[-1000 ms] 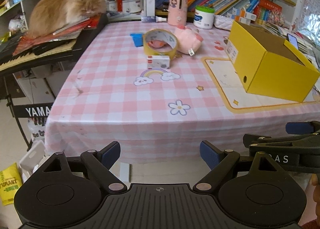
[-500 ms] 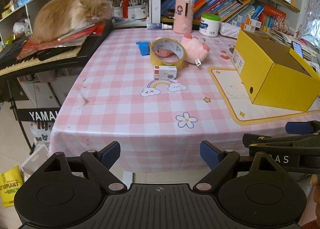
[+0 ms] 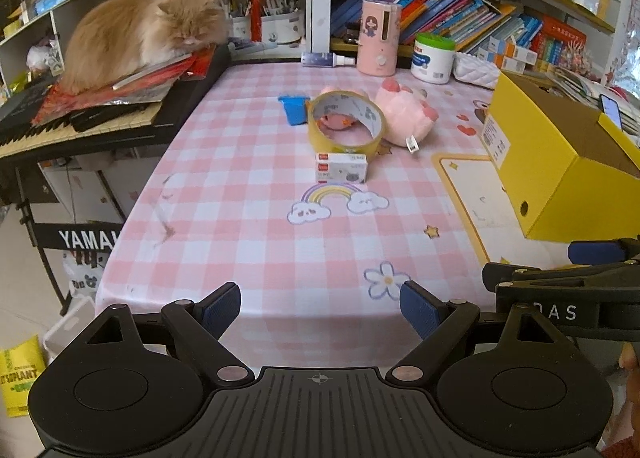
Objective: Organize objects
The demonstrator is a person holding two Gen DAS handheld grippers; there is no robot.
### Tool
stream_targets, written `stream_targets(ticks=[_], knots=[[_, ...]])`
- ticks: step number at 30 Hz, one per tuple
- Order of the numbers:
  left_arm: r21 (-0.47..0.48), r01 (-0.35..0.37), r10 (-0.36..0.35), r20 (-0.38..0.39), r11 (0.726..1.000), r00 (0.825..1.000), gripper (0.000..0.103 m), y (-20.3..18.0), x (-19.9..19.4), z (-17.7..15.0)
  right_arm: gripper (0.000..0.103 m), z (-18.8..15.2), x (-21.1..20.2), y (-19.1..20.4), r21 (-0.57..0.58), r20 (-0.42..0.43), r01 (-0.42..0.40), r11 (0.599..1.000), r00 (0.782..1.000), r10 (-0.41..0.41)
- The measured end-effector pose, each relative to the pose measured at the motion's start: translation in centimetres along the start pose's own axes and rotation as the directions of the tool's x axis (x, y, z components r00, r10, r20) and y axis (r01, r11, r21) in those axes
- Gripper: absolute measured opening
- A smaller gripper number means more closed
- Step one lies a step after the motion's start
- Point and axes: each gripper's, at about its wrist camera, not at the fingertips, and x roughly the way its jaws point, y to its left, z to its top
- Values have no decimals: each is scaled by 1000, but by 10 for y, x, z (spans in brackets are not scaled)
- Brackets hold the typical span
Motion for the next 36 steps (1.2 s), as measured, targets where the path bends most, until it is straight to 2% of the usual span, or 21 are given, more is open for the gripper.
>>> stream_targets(ticks=[26, 30, 36], knots=[[-115, -49, 50, 10, 992, 999, 89, 8, 65, 63, 85, 85, 68, -8, -70, 38, -57, 996, 997, 60], [-136, -63, 66, 19, 989, 998, 89, 11, 70, 71, 83, 97, 74, -6, -81, 60, -70, 994, 995, 75], [-133, -70, 70, -7, 989, 998, 89, 9, 84, 81, 83, 114, 81, -6, -89, 110, -81, 993, 990, 91]])
